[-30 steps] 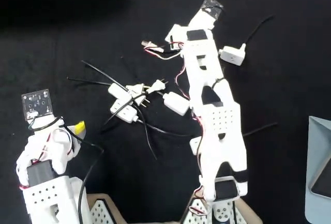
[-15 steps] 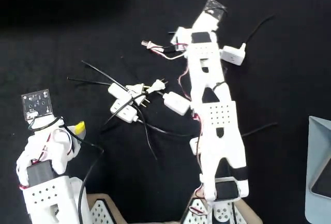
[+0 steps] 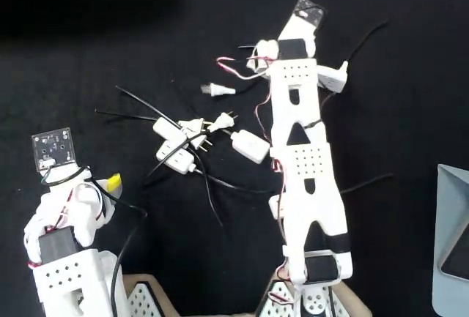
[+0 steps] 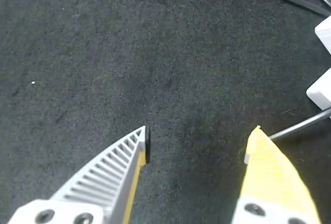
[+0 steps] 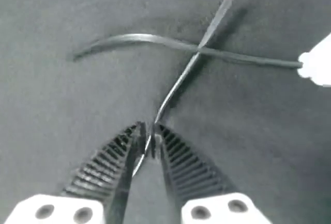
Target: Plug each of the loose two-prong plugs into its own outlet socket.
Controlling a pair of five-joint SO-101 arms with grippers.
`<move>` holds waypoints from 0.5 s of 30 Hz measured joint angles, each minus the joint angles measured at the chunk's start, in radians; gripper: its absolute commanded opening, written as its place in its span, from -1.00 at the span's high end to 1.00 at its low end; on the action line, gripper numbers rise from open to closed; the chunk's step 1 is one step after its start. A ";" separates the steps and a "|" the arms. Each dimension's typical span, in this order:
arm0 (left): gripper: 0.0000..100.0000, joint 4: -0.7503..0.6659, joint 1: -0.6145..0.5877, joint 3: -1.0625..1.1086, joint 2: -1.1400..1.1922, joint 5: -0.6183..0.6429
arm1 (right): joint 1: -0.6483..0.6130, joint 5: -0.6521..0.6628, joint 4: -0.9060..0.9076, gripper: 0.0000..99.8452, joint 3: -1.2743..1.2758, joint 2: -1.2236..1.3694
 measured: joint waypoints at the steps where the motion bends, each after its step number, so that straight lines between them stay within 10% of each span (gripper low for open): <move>1: 0.39 0.000 0.000 0.000 0.000 0.000 | 0.000 0.015 0.032 0.97 -0.018 -0.002; 15: 0.39 0.000 0.000 0.000 0.000 0.000 | 0.000 0.178 0.186 0.86 -0.032 -0.092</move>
